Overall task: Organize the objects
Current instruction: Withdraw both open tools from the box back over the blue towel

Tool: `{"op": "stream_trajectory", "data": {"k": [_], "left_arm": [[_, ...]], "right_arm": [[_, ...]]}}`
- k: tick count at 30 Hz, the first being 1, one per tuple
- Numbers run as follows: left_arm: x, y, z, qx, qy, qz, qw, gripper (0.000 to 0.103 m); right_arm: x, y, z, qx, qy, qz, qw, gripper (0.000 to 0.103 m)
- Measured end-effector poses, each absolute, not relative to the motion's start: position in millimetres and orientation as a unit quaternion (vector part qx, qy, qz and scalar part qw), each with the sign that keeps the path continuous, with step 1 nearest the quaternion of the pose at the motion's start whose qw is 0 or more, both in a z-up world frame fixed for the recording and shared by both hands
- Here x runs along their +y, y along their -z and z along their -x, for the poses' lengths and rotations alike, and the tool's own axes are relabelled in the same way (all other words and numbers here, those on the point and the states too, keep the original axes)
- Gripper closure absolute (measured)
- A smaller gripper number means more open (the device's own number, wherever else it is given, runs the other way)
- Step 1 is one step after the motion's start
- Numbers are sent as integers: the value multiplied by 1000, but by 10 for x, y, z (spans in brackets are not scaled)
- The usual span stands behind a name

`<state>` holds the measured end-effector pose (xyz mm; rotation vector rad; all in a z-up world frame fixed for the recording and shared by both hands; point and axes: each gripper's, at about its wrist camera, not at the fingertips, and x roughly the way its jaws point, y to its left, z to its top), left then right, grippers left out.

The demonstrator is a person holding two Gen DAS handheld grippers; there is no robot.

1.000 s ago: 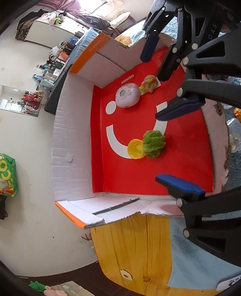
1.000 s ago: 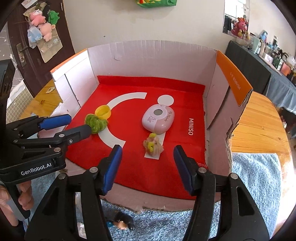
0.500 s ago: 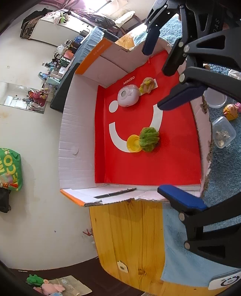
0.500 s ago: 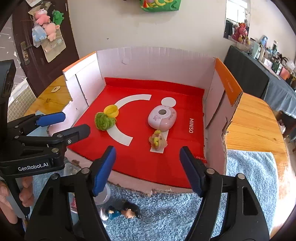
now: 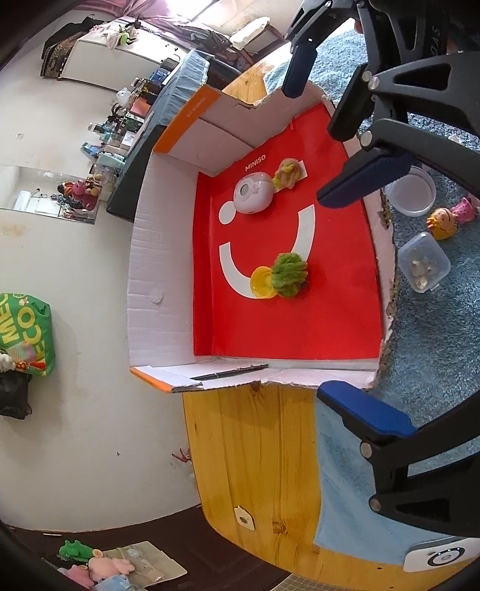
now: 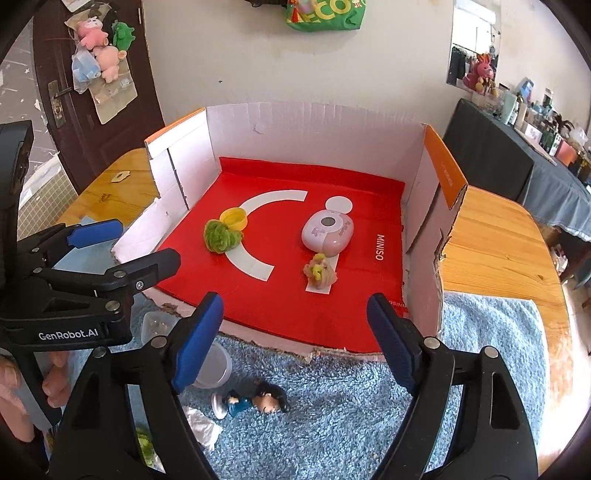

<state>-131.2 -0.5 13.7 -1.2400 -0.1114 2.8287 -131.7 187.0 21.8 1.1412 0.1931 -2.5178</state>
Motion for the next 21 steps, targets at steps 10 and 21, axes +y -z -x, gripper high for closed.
{"op": "stream_trajectory", "data": {"k": [10,21], "left_arm": [[0,-129,1305,-36,-915,401,25,6],[17,-126,1182,-36,-916,398,25,6]], "right_arm": [[1869,-249,1209,67,895,-398,187,23],[1848,-279,1124,72,897,-393,189,23]]}}
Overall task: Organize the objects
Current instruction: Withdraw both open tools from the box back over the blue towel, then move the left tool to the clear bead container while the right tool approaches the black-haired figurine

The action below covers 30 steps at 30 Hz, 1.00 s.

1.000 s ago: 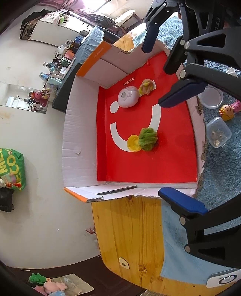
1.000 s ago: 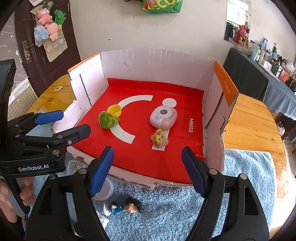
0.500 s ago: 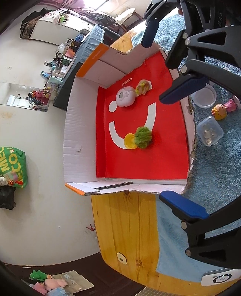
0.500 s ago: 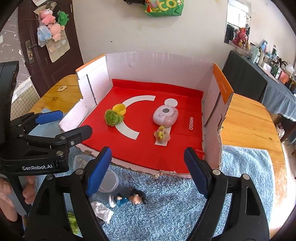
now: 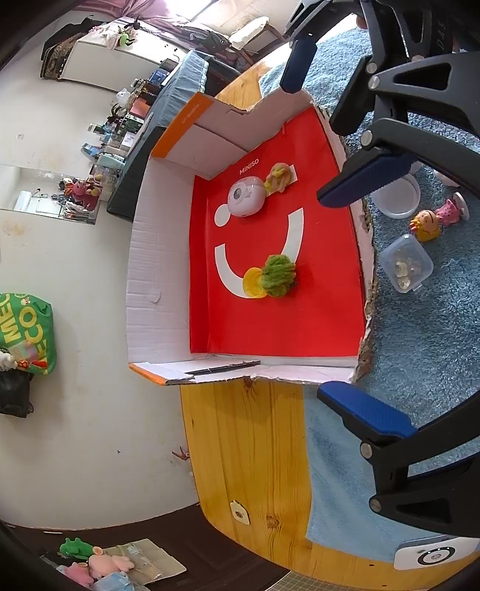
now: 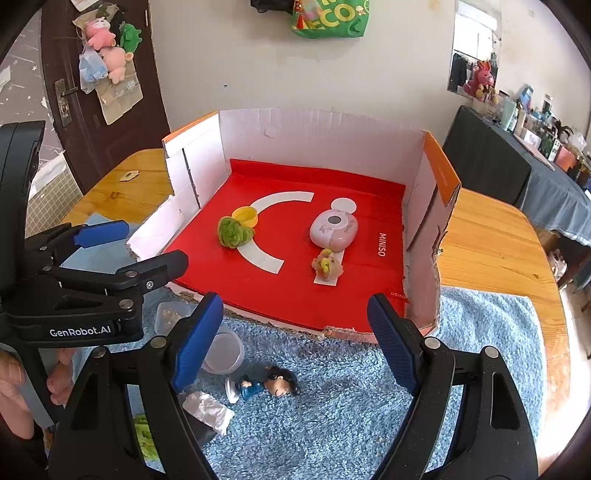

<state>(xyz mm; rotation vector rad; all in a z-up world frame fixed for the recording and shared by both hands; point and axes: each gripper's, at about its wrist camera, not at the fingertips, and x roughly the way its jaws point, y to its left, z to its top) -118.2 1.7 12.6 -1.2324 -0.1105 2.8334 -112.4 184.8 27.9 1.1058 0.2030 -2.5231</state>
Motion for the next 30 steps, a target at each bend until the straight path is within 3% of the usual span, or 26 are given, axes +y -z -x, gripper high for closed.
{"op": "stream_trajectory", "data": {"k": [30], "left_arm": [[38,-125,1042,-39,-916,399,27,6]], "right_arm": [[1863,-264,953,70,896,-393,196,23]]}}
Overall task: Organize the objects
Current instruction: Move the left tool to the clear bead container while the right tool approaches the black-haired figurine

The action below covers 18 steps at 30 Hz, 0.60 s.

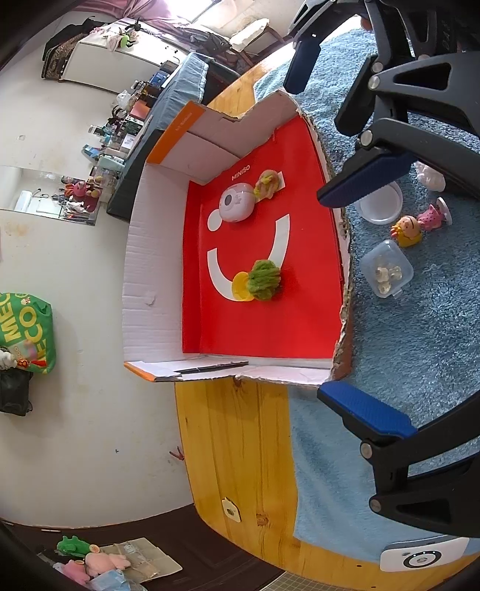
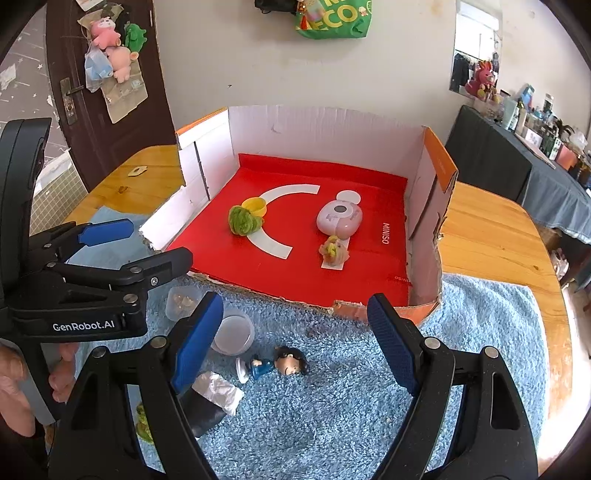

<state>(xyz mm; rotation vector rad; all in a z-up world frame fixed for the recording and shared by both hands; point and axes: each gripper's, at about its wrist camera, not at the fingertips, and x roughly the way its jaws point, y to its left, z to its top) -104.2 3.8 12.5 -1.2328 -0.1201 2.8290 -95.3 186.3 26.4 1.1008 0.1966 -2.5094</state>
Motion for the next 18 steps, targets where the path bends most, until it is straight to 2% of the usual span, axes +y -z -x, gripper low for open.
{"op": "stream_trajectory", "data": {"k": [18], "left_arm": [[62,-51,968,-39,-914,404,26,6]], "right_arm": [[1919,-211,886,59,893,-399,199,23]]}}
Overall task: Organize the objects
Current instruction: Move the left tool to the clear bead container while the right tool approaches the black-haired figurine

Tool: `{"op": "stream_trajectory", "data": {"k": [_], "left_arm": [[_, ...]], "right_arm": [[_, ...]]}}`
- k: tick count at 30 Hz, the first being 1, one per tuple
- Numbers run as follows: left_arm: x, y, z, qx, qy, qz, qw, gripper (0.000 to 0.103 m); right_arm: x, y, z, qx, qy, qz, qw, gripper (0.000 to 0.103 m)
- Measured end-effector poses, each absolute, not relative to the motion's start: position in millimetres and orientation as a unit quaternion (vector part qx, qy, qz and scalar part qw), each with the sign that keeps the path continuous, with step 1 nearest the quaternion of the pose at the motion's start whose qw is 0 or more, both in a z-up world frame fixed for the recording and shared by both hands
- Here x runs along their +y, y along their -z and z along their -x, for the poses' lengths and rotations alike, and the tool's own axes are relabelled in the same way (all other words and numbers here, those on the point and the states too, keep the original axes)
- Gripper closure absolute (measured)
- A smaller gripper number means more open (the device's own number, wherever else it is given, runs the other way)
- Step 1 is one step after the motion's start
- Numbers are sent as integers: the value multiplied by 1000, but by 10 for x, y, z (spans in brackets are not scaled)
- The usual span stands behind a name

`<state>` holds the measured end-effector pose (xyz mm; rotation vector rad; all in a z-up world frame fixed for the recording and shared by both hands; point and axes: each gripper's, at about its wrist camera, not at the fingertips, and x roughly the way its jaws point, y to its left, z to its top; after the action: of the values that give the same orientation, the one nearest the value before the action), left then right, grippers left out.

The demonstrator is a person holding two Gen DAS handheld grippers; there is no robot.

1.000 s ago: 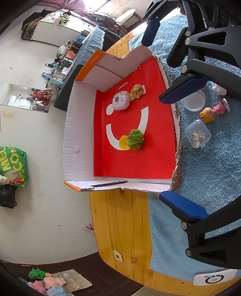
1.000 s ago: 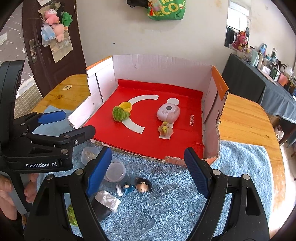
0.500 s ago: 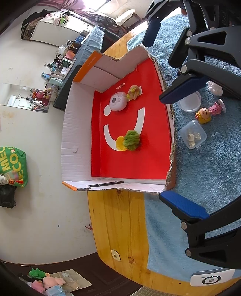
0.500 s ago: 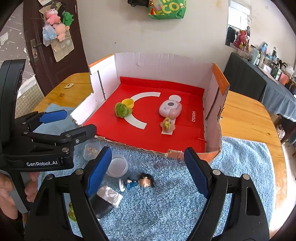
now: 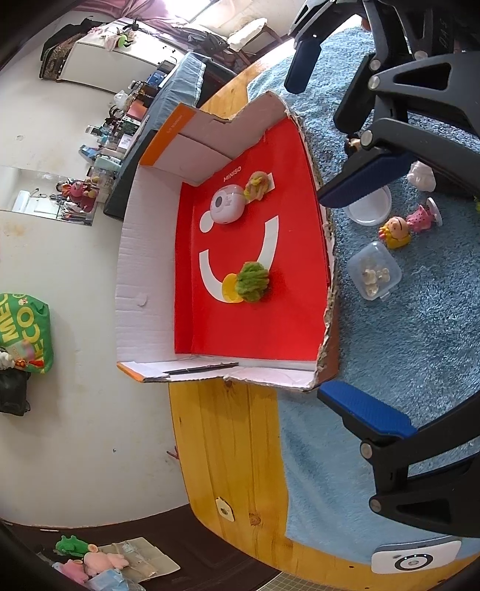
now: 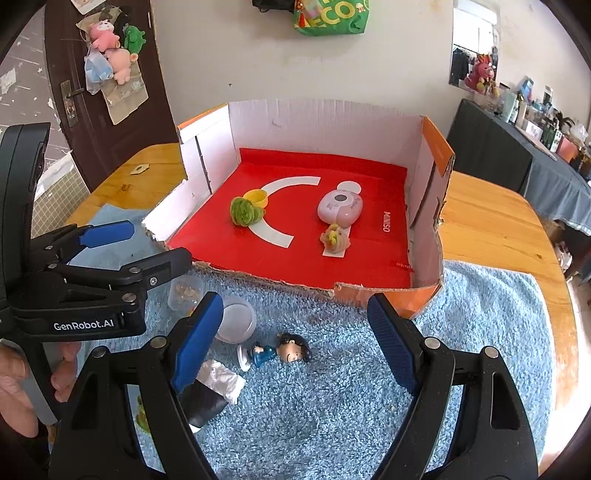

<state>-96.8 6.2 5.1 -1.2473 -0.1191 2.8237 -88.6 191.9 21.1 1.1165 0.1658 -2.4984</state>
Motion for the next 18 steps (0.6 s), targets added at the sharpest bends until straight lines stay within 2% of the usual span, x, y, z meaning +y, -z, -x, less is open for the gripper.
{"op": "stream_trajectory", "data": {"k": [18], "left_arm": [[60,28,897,-38,-911,410,26,6]], "right_arm": [[1952,-122,812,59,892,-402,196,25]]}}
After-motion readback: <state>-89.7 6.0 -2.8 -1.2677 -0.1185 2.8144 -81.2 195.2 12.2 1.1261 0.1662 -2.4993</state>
